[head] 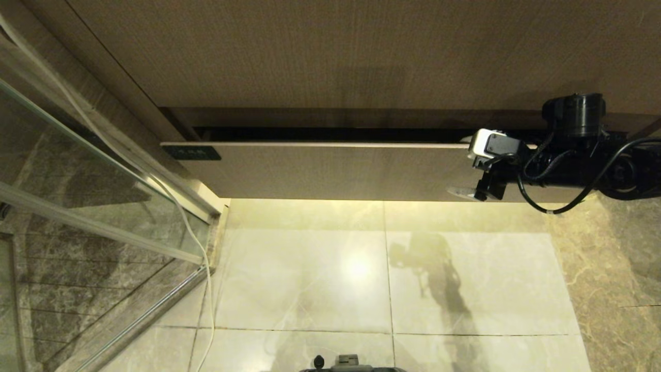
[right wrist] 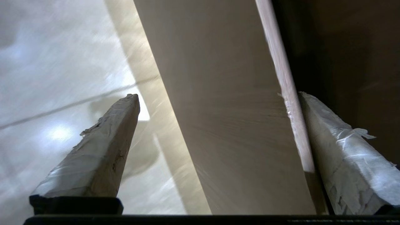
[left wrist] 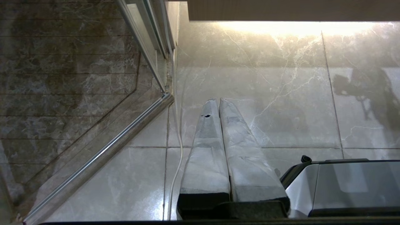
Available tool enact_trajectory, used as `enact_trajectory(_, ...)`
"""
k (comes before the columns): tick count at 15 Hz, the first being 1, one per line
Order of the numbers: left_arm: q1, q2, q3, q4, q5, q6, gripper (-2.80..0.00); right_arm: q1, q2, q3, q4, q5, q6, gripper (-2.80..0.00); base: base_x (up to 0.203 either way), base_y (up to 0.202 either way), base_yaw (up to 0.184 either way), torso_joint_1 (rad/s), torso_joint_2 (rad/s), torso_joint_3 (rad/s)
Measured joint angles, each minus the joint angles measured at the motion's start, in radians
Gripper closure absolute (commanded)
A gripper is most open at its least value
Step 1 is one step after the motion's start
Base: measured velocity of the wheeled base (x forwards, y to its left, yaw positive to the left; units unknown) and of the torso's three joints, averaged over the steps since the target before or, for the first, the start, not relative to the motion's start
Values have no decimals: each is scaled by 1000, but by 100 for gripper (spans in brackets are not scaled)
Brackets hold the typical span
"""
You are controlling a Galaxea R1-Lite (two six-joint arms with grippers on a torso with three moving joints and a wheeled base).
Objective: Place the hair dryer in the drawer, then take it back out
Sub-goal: Pull open the drawer
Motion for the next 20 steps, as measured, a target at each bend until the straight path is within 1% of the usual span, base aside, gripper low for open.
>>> enact_trajectory(5, 0, 0, -1, 0, 0, 0, 0, 2, -46, 43, 118, 1, 3, -280, 0, 0, 0, 0, 0, 0)
enact_trajectory(10, 0, 0, -1, 0, 0, 1, 0, 2, -128, 78, 352, 6, 4, -280, 0, 0, 0, 0, 0, 0)
enact_trajectory(13, 0, 0, 0, 0, 0, 1, 0, -35, -216, 135, 510, 11, 8, -280, 0, 0, 0, 0, 0, 0)
enact_trajectory(15, 0, 0, 0, 0, 0, 1, 0, -80, -294, 157, 632, 14, 23, -280, 0, 0, 0, 0, 0, 0)
enact_trajectory(16, 0, 0, 0, 0, 0, 1, 0, -103, -334, 158, 694, 16, 46, -280, 0, 0, 0, 0, 0, 0)
enact_trajectory(17, 0, 0, 0, 0, 0, 0, 0, -121, -379, 143, 768, 19, 87, -280, 0, 0, 0, 0, 0, 0)
enact_trajectory(19, 0, 0, 0, 0, 0, 1, 0, -141, -464, 103, 905, 24, 193, -280, 0, 0, 0, 0, 0, 0)
enact_trajectory(20, 0, 0, 0, 0, 0, 0, 0, -148, -505, 91, 953, 30, 244, -280, 0, 0, 0, 0, 0, 0)
